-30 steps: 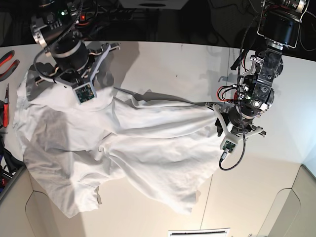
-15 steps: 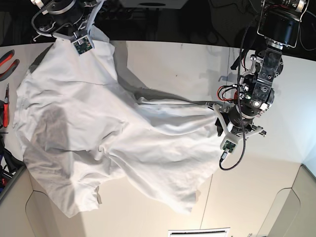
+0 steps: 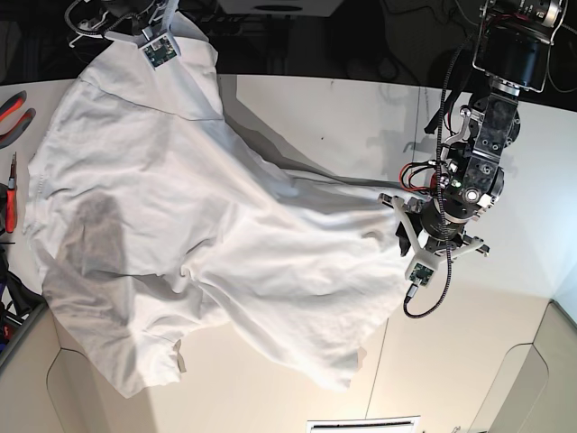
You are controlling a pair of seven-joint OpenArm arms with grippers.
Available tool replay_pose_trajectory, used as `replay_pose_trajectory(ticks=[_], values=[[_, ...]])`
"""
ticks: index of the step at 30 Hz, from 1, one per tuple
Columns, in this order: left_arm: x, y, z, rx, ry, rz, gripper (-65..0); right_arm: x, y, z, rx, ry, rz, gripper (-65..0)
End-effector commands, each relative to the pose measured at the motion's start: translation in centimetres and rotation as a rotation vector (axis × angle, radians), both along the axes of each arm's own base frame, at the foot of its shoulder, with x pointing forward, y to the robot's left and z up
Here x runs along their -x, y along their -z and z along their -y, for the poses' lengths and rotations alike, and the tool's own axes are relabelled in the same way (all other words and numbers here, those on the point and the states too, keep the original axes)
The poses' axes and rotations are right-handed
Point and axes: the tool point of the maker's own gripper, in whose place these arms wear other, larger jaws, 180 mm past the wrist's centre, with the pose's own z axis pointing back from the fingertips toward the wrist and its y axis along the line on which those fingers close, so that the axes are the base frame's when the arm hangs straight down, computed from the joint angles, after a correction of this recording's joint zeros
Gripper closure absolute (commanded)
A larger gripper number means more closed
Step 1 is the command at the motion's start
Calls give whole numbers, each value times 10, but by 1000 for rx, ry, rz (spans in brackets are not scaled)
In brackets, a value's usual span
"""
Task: Layout the t-shirt on the table in an organized manner, then fold the t-shirt properly
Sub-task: 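Pull the shirt collar edge back with the right gripper to spread it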
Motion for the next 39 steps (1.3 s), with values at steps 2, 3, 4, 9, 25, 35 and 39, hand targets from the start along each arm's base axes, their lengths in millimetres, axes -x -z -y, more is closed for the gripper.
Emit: replay_pose_trajectory(ticks=[2,3,4,9,25,35,39], values=[[-16,-20,-12,-17,-50,80,-204,-4,-6,7,29,18,32,0],[-18,-23,-18,-41,-75,95,-204,-6,-7,10,44,31,41,0],[-19,-25,-24,-67,-97,110,-204,-7,-7,13,57,40,46,0],[-23,-33,-42,-151,-160,161,-204,-13,-10,24,107,83,83,0],[-23,-34,-42,-153,-162,163,-204,-8,-7,7,22,46,45,-200],[-23,-34,-41,-150,-157,164,-204,-40,-15,4,7,43,146,-200],[-23,-34,-41,-151,-158,164,-204,-70,-25,1,-12,36,249,-200]])
